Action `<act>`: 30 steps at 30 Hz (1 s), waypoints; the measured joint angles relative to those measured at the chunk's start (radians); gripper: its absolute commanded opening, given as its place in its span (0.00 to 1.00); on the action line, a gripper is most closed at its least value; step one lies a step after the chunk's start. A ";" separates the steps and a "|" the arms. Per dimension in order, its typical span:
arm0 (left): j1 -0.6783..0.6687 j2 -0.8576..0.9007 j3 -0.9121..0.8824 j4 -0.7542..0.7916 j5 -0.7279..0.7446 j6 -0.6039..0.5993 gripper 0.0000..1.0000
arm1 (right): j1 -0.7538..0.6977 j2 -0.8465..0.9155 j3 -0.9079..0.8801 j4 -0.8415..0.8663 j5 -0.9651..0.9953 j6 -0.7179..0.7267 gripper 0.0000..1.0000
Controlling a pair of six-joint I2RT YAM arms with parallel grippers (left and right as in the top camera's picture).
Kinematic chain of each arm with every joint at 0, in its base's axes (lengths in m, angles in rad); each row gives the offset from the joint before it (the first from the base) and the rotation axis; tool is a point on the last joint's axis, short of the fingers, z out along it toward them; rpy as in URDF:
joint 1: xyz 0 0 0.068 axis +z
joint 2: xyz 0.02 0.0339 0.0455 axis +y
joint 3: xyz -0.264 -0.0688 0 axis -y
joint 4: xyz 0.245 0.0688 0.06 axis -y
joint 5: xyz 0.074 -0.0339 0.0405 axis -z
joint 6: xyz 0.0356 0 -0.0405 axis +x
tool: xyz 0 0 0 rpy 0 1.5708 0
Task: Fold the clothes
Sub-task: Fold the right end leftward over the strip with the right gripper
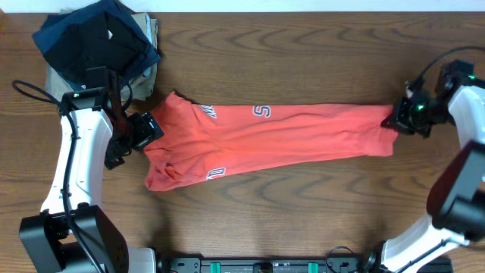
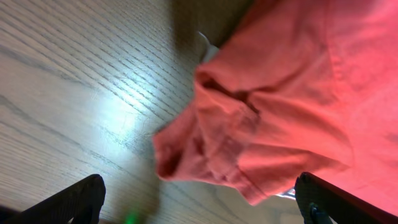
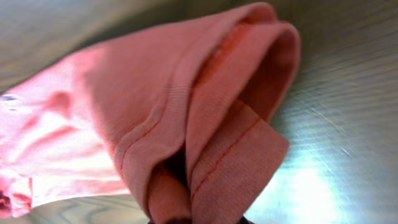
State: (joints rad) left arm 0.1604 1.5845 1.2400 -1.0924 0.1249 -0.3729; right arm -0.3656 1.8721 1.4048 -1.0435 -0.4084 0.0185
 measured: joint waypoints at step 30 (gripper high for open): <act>0.000 0.000 0.000 0.027 0.000 0.000 0.98 | 0.657 -0.139 0.000 0.076 0.127 0.181 0.02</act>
State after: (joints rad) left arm 0.1604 1.5845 1.2400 -1.0653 0.1249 -0.3729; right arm 0.2916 1.7329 1.4048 -0.9672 -0.2813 0.1993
